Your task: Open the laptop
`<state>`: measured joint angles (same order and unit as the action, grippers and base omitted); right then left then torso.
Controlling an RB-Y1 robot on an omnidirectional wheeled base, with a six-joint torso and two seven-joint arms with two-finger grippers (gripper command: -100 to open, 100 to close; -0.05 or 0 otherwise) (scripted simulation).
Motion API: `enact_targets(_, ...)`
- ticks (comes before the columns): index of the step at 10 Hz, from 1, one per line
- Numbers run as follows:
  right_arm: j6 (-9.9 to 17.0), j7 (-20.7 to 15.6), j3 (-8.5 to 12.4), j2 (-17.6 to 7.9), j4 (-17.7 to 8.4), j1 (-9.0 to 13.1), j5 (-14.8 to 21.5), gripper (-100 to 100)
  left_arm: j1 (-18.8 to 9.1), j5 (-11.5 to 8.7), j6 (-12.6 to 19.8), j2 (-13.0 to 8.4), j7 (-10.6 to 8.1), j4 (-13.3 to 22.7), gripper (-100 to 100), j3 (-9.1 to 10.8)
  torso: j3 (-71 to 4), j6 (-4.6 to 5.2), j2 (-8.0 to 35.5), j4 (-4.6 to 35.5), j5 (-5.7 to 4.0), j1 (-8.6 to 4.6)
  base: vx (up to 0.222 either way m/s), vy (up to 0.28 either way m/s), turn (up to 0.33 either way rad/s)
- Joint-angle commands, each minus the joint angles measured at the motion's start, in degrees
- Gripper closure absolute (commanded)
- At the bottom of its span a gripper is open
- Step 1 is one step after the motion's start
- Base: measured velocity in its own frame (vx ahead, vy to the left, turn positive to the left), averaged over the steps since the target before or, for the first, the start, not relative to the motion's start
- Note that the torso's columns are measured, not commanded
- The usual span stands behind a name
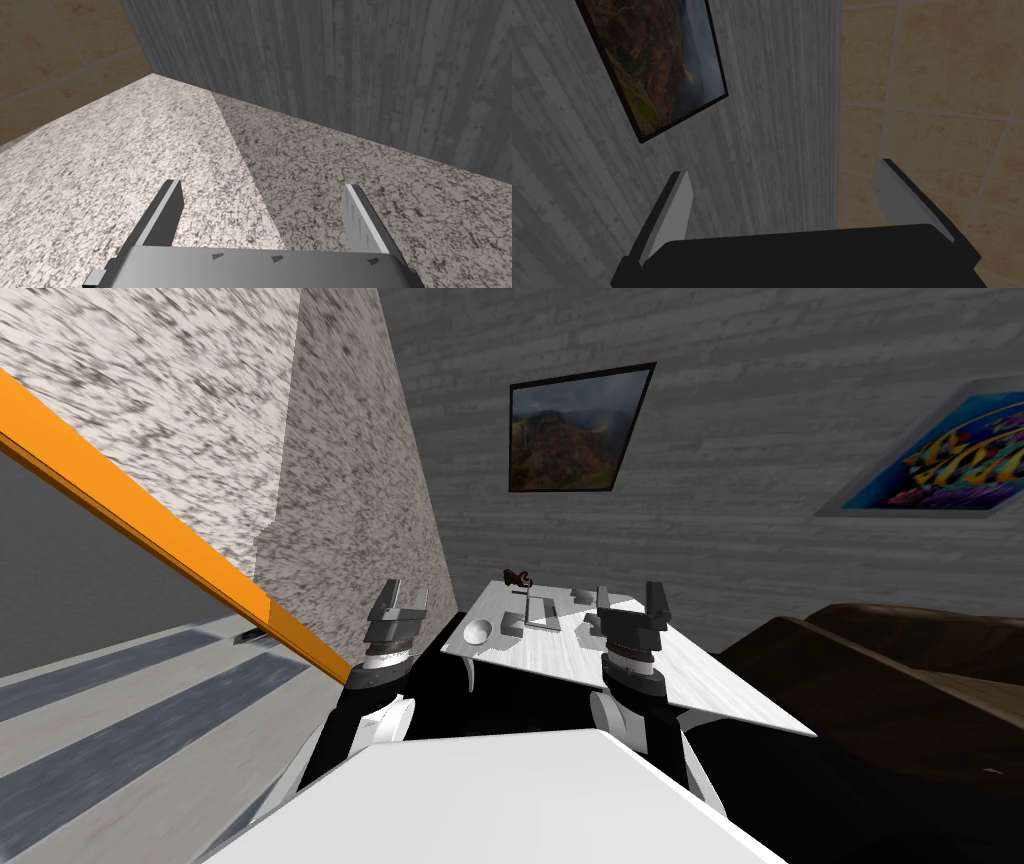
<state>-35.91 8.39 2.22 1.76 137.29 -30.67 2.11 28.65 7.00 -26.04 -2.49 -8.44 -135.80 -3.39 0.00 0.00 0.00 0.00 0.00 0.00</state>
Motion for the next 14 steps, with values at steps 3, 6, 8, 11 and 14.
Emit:
enact_targets(3,0.0,0.0,0.0,0.0,0.0,0.0,0.0,0,0.0,0.0,0.0,0.0,0.0,0.0,0,0.0,-20.1,0.0,10.0,10.1,0.0,0.0,0.0,0.0,0.0)
enact_targets(6,0.0,0.0,0.0,0.0,0.0,0.0,0.0,0,0.0,0.0,0.0,0.0,0.0,0.0,0,0.0,-45.4,0.0,22.7,22.7,0.0,0.0,0.0,0.0,0.0)
enact_targets(8,0.0,0.0,0.0,0.0,0.0,0.0,0.0,0,0.0,0.0,0.0,0.0,0.0,0.0,0,0.0,-62.3,0.0,31.2,31.1,0.0,0.0,0.0,0.0,0.0)
enact_targets(11,0.6,-0.8,0.2,-3.5,-1.0,0.6,0.9,-100,0.0,0.0,0.0,0.0,0.0,0.0,0,0.0,-83.1,0.0,41.5,41.5,0.01,0.02,0.003,0.008,0.009)
enact_targets(14,2.0,-3.0,0.8,-7.5,-3.4,2.2,3.1,-100,0.0,0.0,0.0,0.0,0.0,0.0,0,0.0,-84.6,0.0,42.2,42.3,0.01,0.04,0.003,0.027,0.025)
